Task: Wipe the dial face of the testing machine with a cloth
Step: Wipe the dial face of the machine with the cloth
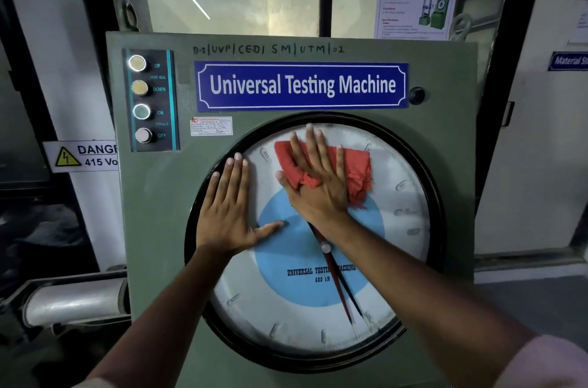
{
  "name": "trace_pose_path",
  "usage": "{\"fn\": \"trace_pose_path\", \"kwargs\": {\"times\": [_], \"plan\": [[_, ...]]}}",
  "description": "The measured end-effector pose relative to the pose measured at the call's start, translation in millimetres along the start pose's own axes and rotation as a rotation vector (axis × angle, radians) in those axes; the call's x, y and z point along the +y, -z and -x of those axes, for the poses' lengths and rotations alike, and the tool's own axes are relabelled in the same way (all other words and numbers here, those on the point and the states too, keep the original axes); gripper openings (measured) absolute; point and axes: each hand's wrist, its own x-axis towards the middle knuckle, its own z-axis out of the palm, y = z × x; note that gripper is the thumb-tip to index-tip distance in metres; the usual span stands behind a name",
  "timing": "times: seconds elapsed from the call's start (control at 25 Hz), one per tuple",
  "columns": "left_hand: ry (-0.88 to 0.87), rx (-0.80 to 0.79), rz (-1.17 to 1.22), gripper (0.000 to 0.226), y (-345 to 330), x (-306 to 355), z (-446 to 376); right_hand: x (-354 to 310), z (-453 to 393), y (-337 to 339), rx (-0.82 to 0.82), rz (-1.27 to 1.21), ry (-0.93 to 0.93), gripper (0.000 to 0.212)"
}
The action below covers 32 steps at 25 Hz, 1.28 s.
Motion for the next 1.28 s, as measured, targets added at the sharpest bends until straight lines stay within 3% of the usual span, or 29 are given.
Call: {"fn": "trace_pose_path", "kwargs": {"times": [0.16,0.2,0.32,0.36,0.4,0.48,0.52,0.56,0.64,0.68,0.72,0.8,0.84,0.88,1.0,1.04,1.16,1.28], "plan": [[-0.020,-0.005,-0.007,0.137,3.1,0.1,-1.7,10.2,14.4,-3.4,-0.022,0.069,0.368,0.078],[-0.013,-0.004,-0.010,0.138,3.1,0.5,-0.9,25.1,12.5,0.4,-0.012,0.087,0.370,0.076],[-0.008,-0.020,-0.012,0.140,4.1,1.7,-2.0,20.2,1.5,3.6,0.018,0.029,-0.095,0.073],[-0.008,-0.019,-0.010,0.139,4.2,1.8,-1.7,7.3,3.9,-0.1,-0.006,0.016,-0.168,0.074],[-0.006,-0.020,-0.011,0.139,4.0,1.4,-1.8,-1.8,10.1,-5.0,-0.009,0.022,-0.084,0.076],[-0.009,-0.042,-0.009,0.139,5.2,1.5,-2.3,13.7,16.4,-3.3,-0.025,0.072,0.263,0.079],[-0.004,-0.048,-0.007,0.140,5.9,1.7,-2.8,32.4,9.0,3.0,-0.031,0.098,0.327,0.080],[-0.001,-0.052,-0.004,0.141,6.2,1.6,-3.2,45.6,2.2,8.6,-0.027,0.102,0.236,0.078],[0.002,-0.065,-0.002,0.141,7.4,1.4,-2.9,42.9,1.3,10.7,-0.006,0.056,-0.137,0.076],[0.003,-0.067,0.001,0.141,8.7,2.4,-2.9,31.9,8.2,7.0,-0.028,0.039,-0.202,0.078],[0.000,-0.073,0.005,0.140,9.8,3.5,-3.5,23.2,17.0,3.7,-0.051,0.036,-0.109,0.080],[0.006,-0.096,0.015,0.139,11.5,3.2,-2.2,34.9,24.4,5.5,-0.085,0.046,0.246,0.083],[0.000,-0.101,0.012,0.139,11.7,3.8,-3.9,55.5,15.9,13.0,-0.075,0.059,0.314,0.083],[-0.009,-0.109,0.005,0.139,12.4,2.5,-4.4,74.0,5.2,18.0,-0.041,0.078,0.260,0.082],[-0.074,-0.134,-0.009,0.138,14.0,1.2,-16.3,93.3,1.3,15.0,0.021,0.050,-0.288,0.081],[-0.090,-0.140,-0.008,0.139,14.8,1.9,-22.7,88.9,13.7,8.4,0.015,0.045,-0.392,0.083],[-0.113,-0.152,0.002,0.140,18.7,6.1,-38.4,80.7,45.4,-1.4,0.105,0.024,-0.569,0.084],[-0.111,-0.142,0.009,0.141,18.2,6.8,-38.3,63.4,25.4,1.1,0.155,-0.070,-0.746,0.088]]}}
